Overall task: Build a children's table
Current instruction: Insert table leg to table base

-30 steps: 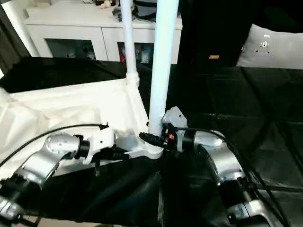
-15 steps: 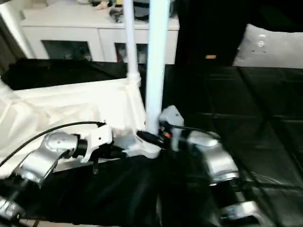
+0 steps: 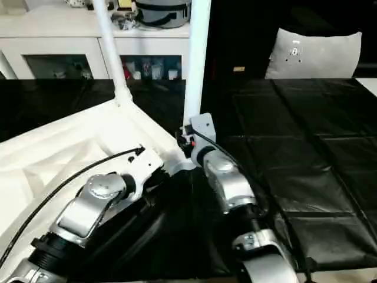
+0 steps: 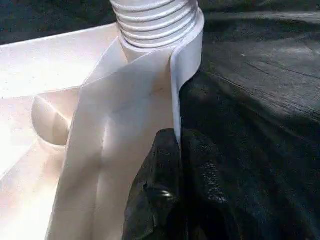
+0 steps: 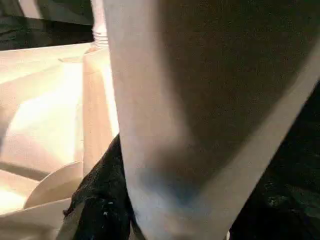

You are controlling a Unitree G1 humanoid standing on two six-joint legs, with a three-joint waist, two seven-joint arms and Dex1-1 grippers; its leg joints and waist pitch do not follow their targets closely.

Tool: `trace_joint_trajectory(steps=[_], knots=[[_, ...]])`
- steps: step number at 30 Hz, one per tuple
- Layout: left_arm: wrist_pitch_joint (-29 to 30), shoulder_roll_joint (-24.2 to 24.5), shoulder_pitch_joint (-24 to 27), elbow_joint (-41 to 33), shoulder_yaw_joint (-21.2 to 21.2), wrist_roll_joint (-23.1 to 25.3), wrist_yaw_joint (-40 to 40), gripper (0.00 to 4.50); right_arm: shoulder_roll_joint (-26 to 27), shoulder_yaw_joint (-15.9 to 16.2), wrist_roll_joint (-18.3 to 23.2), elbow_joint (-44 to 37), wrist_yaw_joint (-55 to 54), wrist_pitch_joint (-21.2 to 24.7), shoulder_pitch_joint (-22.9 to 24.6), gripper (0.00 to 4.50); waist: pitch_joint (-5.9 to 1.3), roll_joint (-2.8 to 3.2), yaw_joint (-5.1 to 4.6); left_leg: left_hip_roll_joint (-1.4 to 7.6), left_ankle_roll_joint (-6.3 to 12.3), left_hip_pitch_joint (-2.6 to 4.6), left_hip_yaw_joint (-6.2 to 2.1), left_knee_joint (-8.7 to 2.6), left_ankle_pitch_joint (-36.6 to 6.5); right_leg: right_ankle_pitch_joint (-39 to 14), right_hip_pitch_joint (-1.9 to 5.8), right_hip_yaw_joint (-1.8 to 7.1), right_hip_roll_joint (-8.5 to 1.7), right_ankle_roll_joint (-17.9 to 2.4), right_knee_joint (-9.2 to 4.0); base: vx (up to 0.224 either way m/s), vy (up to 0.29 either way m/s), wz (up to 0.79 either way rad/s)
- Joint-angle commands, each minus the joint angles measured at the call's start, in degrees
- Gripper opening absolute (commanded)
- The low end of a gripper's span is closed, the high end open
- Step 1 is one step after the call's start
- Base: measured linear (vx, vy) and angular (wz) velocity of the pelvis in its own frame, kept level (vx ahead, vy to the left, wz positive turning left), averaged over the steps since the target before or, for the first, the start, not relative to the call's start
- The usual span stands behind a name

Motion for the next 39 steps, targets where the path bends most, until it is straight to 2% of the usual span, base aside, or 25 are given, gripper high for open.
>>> trace_joint_trajectory(steps=[1, 6, 7, 8, 9, 11, 14, 15, 16, 21, 22, 23, 26, 28, 32, 36, 37, 39], knots=[[1.0, 0.2, 0.8, -1.6, -1.6, 1.0, 0.1, 0.00, -0.9, -1.8, -1.6, 8.1, -3.0, 2.9, 2.6, 1.91, -1.02, 0.27, 0.12, 4.36, -4.09, 0.82, -2.69, -5.65, -26.2, -16.6, -0.55, 2.71, -4.77, -8.2, -5.75, 0.000, 0.000, 0.00], [0.9, 1.9, 1.1, -1.7, -2.8, 1.8, -0.8, 0.00, -0.6, -1.5, -1.2, 7.6, -1.9, 0.6, 2.9, 1.91, -1.15, 0.23, 0.16, 4.33, -3.81, 0.71, -2.60, -5.63, -25.7, -14.8, -0.37, 2.67, -4.71, -8.5, -5.61, 0.000, 0.000, 0.00], [1.0, 2.3, 1.2, -1.7, -3.0, 1.8, -1.0, 0.00, -0.4, -1.6, -1.0, 7.6, -1.4, 0.0, 2.9, 1.91, -1.25, 0.15, 0.27, 4.36, -3.61, 0.65, -2.48, -5.55, -24.3, -13.0, -0.25, 2.70, -4.72, -8.8, -5.51, 0.000, 0.000, 0.00], [1.0, 2.4, 1.2, -1.7, -3.1, 1.7, -1.0, 0.00, -0.3, -1.7, -0.7, 7.8, -0.8, -0.3, 2.9, 2.26, -1.24, 0.88, 0.34, 4.35, -3.77, 0.66, -2.52, -5.55, -24.0, -12.2, -0.24, 2.73, -4.73, -9.0, -5.40, 0.000, 0.000, 0.00], [1.0, 2.4, 1.2, -1.7, -3.1, 1.7, -1.0, 0.00, -0.3, -1.7, -0.7, 7.8, -0.8, -0.3, 2.9, 2.47, -1.25, 0.35, 0.20, 4.30, -3.47, 0.51, -2.38, -5.49, -23.2, -11.0, -0.04, 2.65, -4.62, -9.3, -5.37, 0.000, 0.000, 0.00], [0.9, 2.9, 1.3, -1.3, -3.1, 1.6, -1.4, 0.00, 0.0, -2.3, 0.1, 7.9, -0.1, -1.2, 2.8, 2.63, -1.26, 0.35, 0.25, 4.31, -3.29, 0.57, -2.30, -5.45, -23.0, -11.3, 0.01, 2.67, -4.71, -9.5, -5.42, 0.000, 0.000, 0.00], [0.4, 3.6, 1.1, -0.5, -2.9, 1.4, -1.7, 0.00, -0.1, -2.5, 0.5, 7.9, 1.0, -2.2, 2.7, 2.96, -1.48, 0.37, 0.51, 4.34, -2.52, 0.44, -2.18, -5.28, -20.0, -8.1, 0.30, 2.64, -4.66, -10.2, -5.16, 0.000, 0.000, 0.00], [-0.2, 4.1, 0.9, 0.2, -2.9, 1.3, -1.8, 0.00, -0.5, -2.3, 0.8, 7.0, 2.1, -2.6, 3.1, 2.96, -1.49, 0.34, 0.56, 4.35, -2.29, 0.31, -2.10, -5.23, -18.6, -6.1, 0.48, 2.56, -4.59, -10.6, -5.00, 0.000, 0.000, 0.00], [-0.7, 4.6, 0.7, 0.8, -2.8, 1.3, -2.0, 0.00, -0.8, -2.1, 1.0, 6.0, 3.2, -3.1, 3.5, 3.15, -1.51, 0.35, 0.72, 4.25, -1.86, 0.36, -2.02, -5.13, -18.0, -5.0, 0.57, 2.52, -4.53, -10.7, -4.95, 0.000, 0.000, 0.00], [-4.3, 6.2, -0.4, 3.4, -2.7, 1.0, -3.6, 0.00, -2.7, -1.3, 1.9, 0.7, 8.2, -5.2, 5.9, 3.50, -1.62, 0.17, 1.48, 4.37, -0.64, 0.45, -1.75, -4.86, -15.1, -2.4, 0.92, 2.51, -4.56, -11.1, -4.86, 0.000, 0.000, 0.00], [-5.7, 6.7, -0.7, 4.2, -2.7, 0.8, -4.5, 0.00, -3.4, -1.2, 2.4, -1.2, 10.0, -5.6, 6.9, 3.65, -1.64, 0.05, 1.47, 4.35, -0.54, 0.33, -1.75, -4.80, -14.6, -1.7, 1.00, 2.52, -4.57, -11.3, -4.69, 0.000, 0.000, 0.00], [-6.5, 7.0, -0.9, 4.6, -2.7, 0.6, -5.1, 0.00, -3.8, -1.2, 2.8, -2.3, 11.1, -5.9, 7.5, 3.76, -1.70, -0.04, 1.65, 4.30, 0.27, 0.10, -1.82, -4.71, -12.3, 1.1, 1.37, 2.41, -4.61, -11.5, -4.40, 0.000, 0.000, 0.00], [-10.2, 9.4, -1.5, 5.5, -3.3, -1.5, -10.5, 0.00, -8.3, -0.5, 4.7, -8.3, 19.2, -8.3, 11.1, 3.94, -1.72, 0.10, 1.78, 4.29, 1.17, 0.08, -1.76, -4.48, -11.4, 2.4, 1.47, 2.33, -4.63, -11.6, -4.24, 0.000, 0.000, 0.00], [-12.9, 10.7, -1.6, 5.9, -3.8, -2.1, -13.1, 0.00, -10.4, -0.6, 5.7, -10.2, 22.9, -9.1, 12.4, 4.15, -1.84, 0.28, 1.82, 4.29, 2.21, 0.00, -1.76, -4.20, -9.7, 5.7, 1.60, 2.23, -4.53, -12.2, -3.91, 0.000, 0.000, 0.00], [-17.3, 12.4, -1.9, 7.2, -4.2, -2.9, -16.6, 0.00, -14.0, -0.8, 7.1, -13.2, 28.9, -9.6, 14.3, 4.46, -2.01, 0.12, 1.93, 4.29, 3.75, -0.02, -1.67, -3.75, -7.9, 9.1, 1.82, 2.12, -4.59, -13.3, -3.54, 0.000, 0.000, 0.00], [-22.0, 14.4, -2.0, 8.3, -5.1, -4.1, -21.5, 0.00, -18.2, -1.9, 8.9, -15.7, 34.6, -9.6, 15.4, 4.46, -1.97, 0.24, 2.12, 4.41, 4.63, 0.11, -1.66, -3.65, -8.1, 8.5, 1.76, 1.92, -4.58, -14.4, -3.50, 0.000, 0.000, 0.00], [-23.4, 15.3, -2.1, 8.5, -5.6, -4.6, -23.7, 0.00, -20.2, -1.6, 9.6, -16.5, 37.8, -9.8, 15.5, 4.46, -2.01, 0.61, 2.24, 4.49, 4.51, 0.19, -1.68, -3.59, -8.1, 8.5, 1.72, 1.90, -4.59, -14.7, -3.37, 0.000, 0.000, 0.00], [-24.8, 16.2, -2.3, 8.8, -6.4, -4.8, -26.0, 0.00, -22.2, -0.6, 10.5, -17.4, 42.3, -9.0, 15.6, 4.46, -1.95, 0.36, 2.34, 4.58, 4.59, 0.25, -1.63, -3.58, -8.9, 7.8, 1.73, 1.87, -4.56, -15.0, -3.40, 0.000, 0.000, 0.00]])
